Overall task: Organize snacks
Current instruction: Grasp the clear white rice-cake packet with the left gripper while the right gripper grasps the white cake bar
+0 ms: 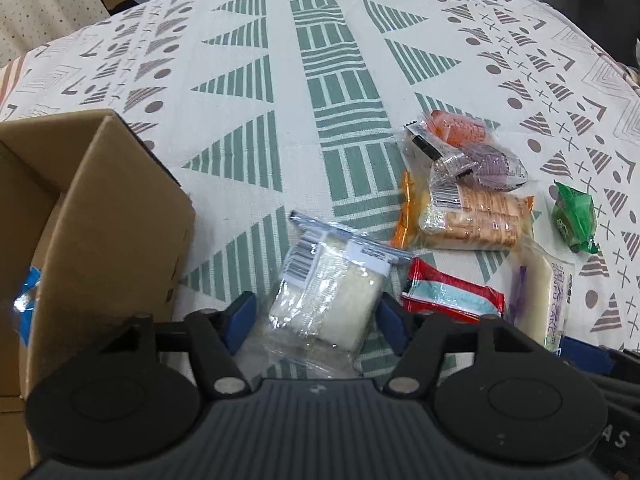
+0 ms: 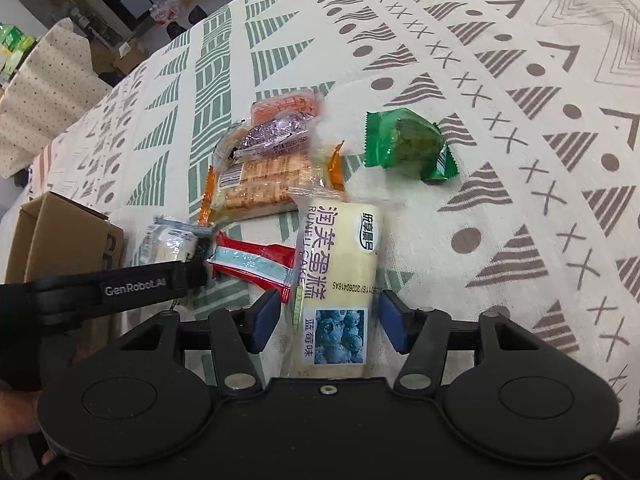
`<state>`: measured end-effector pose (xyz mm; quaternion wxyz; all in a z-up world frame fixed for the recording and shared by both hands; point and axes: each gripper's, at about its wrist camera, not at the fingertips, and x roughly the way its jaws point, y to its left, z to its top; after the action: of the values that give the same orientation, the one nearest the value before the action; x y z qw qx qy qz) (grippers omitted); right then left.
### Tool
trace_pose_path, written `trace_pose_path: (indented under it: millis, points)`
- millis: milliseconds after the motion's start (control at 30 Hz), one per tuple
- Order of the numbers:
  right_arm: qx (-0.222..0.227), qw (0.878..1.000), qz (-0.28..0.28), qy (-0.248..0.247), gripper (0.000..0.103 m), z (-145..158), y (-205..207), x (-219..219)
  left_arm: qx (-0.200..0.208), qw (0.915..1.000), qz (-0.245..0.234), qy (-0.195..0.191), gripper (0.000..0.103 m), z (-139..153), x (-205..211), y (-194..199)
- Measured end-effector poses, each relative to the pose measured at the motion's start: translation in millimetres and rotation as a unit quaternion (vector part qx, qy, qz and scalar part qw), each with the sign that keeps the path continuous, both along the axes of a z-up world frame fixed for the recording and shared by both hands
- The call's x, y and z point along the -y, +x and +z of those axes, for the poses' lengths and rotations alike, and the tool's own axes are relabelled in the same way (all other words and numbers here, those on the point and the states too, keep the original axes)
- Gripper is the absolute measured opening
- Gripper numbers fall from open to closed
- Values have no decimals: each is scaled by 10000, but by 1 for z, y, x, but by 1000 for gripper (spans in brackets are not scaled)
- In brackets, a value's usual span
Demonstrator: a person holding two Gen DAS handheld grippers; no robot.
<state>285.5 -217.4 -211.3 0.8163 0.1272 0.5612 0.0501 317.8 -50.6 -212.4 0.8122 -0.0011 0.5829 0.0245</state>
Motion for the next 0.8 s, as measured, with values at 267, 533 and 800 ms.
trace_pose_path:
  millis: [267, 533, 800]
  points:
    - [-22, 10000, 30, 65, 33, 7, -10, 7, 54, 9998, -77, -148, 46, 10, 8, -14]
    - [230, 9996, -12, 139, 33, 25, -33, 12, 168, 9997, -50, -191, 45, 35, 9, -37]
    - [453, 9989, -29, 149, 32, 47, -52, 14, 321, 9990, 97, -298, 45, 55, 3, -55]
